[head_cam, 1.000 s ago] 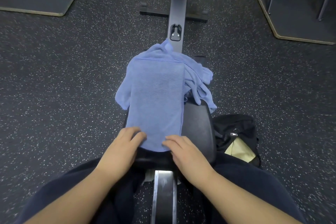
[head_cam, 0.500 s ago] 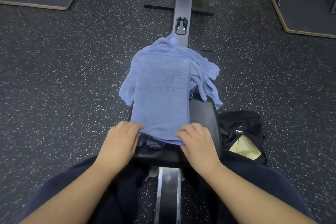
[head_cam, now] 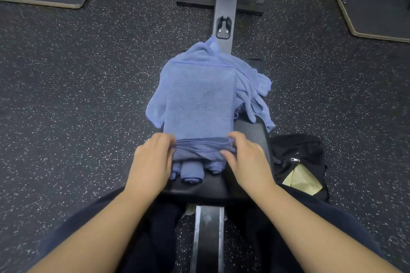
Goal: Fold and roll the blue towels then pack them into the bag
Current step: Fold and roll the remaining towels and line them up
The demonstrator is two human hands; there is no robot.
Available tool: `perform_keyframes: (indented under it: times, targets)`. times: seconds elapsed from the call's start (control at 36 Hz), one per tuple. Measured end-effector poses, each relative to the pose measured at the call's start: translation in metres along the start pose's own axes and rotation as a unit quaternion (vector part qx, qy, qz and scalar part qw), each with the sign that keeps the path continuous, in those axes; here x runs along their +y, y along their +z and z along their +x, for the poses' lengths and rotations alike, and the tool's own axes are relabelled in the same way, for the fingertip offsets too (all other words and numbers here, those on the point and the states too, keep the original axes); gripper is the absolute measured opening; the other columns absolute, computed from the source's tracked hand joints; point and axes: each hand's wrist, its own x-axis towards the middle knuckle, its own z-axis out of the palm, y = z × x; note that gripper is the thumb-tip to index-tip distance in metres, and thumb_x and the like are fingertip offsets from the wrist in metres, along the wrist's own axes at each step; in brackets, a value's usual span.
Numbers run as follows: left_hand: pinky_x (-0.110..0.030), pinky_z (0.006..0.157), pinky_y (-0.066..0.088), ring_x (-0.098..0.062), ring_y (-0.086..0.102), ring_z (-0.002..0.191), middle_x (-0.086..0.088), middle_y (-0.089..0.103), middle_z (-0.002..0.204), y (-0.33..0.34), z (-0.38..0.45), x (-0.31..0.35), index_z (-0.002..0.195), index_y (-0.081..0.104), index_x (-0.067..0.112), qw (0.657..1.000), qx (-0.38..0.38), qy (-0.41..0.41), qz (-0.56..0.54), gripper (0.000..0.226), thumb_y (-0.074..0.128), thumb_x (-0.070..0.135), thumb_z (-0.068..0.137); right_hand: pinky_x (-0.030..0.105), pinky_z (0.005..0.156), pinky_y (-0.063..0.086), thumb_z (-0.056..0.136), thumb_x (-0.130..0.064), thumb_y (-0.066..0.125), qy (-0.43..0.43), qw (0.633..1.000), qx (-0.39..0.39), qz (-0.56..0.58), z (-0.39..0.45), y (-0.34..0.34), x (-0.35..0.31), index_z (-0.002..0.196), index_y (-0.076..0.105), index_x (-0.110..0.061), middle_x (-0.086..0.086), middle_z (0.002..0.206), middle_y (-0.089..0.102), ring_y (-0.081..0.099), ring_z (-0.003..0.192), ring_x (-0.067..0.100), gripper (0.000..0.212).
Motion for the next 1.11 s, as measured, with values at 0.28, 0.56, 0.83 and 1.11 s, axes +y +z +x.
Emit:
perform_keyframes:
  times: [0.28, 0.56, 0.83, 1.11]
  targets:
    - [-0.038, 0.066, 0.041, -0.032, 0.061, 0.08, -0.002, 0.066, 0.103, 0.016, 0.014, -0.002, 0.097, 0.068, 0.028, 0.994, -0.01, 0.064, 0.092, 0.044, 0.048, 0.006, 0.066, 0.037, 0.06, 0.047, 0.08, -0.014, 0.058, -0.081, 0.988, 0.128, -0.023, -0.001, 0.009, -0.007, 0.087, 0.051, -0.014, 0.006, 0.083, 0.053, 0.052, 0.071, 0.028, 0.01]
    - [-0.035, 0.069, 0.034, -0.029, 0.06, 0.081, 0.004, 0.066, 0.096, 0.017, 0.012, -0.006, 0.096, 0.07, 0.027, 0.995, 0.014, 0.065, 0.072, 0.043, 0.035, 0.015, 0.075, 0.036, 0.061, 0.049, 0.066, -0.026, 0.085, -0.07, 0.996, 0.036, -0.044, -0.005, 0.018, -0.007, 0.085, 0.062, -0.013, 0.002, 0.082, 0.059, 0.055, 0.073, 0.028, 0.033]
    - [-0.035, 0.069, 0.032, -0.029, 0.054, 0.077, 0.004, 0.061, 0.09, 0.015, 0.006, -0.007, 0.092, 0.061, 0.028, 0.993, 0.026, 0.101, 0.061, 0.05, 0.055, -0.005, 0.055, 0.027, 0.053, 0.042, 0.055, -0.007, 0.086, -0.103, 0.991, 0.029, -0.084, -0.018, 0.006, -0.003, 0.069, 0.059, -0.015, -0.002, 0.066, 0.055, 0.055, 0.059, 0.021, 0.032]
    - [-0.03, 0.066, 0.022, -0.016, 0.042, 0.079, 0.011, 0.055, 0.08, 0.005, -0.013, -0.012, 0.081, 0.051, 0.029, 0.957, 0.002, 0.249, 0.148, 0.037, 0.038, 0.003, 0.057, 0.033, 0.084, 0.043, 0.091, -0.001, 0.046, 0.003, 0.996, -0.087, -0.008, -0.038, -0.002, -0.014, 0.132, 0.04, -0.013, 0.004, 0.11, 0.051, 0.051, 0.101, 0.023, 0.043]
